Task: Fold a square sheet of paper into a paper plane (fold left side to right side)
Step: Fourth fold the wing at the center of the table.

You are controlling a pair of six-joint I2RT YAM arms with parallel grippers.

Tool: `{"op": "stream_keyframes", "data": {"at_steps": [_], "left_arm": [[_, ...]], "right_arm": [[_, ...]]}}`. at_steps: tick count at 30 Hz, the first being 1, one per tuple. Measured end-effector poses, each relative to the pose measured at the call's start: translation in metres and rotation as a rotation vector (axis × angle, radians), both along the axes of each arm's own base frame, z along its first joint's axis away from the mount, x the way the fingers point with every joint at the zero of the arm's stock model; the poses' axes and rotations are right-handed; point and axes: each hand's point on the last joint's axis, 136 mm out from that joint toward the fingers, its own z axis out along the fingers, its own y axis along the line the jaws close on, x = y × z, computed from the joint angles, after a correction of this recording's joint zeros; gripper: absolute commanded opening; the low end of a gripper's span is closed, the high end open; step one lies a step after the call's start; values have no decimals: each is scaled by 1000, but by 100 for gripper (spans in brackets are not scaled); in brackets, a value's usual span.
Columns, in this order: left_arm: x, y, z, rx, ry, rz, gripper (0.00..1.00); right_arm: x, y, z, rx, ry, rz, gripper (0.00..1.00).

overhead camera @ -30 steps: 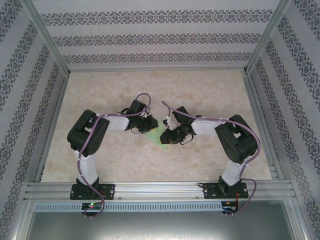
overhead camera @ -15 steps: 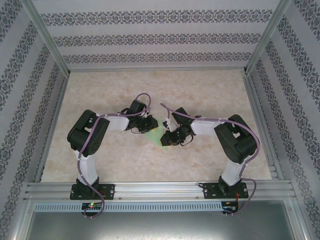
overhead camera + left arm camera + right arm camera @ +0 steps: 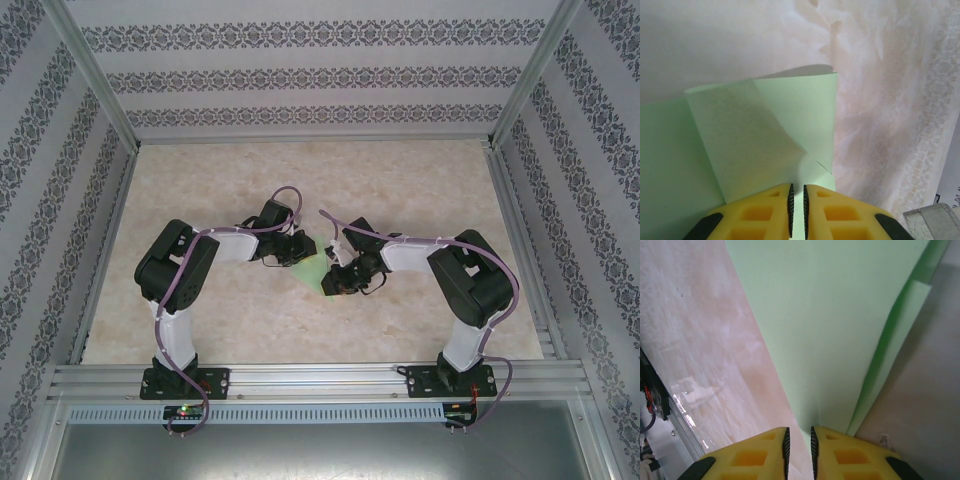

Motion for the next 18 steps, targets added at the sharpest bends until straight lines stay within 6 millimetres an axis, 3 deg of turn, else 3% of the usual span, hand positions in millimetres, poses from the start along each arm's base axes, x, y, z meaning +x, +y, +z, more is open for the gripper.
{"op": "stream_keyframes", "data": {"at_steps": [11, 18], "left_arm": [[-2, -2, 0, -8, 7, -9, 17], [-3, -2, 0, -11, 10, -11, 17]], "right_arm": [[-5, -3, -1, 8, -2, 5, 20], [-19, -12, -2, -16, 27, 19, 20]]}}
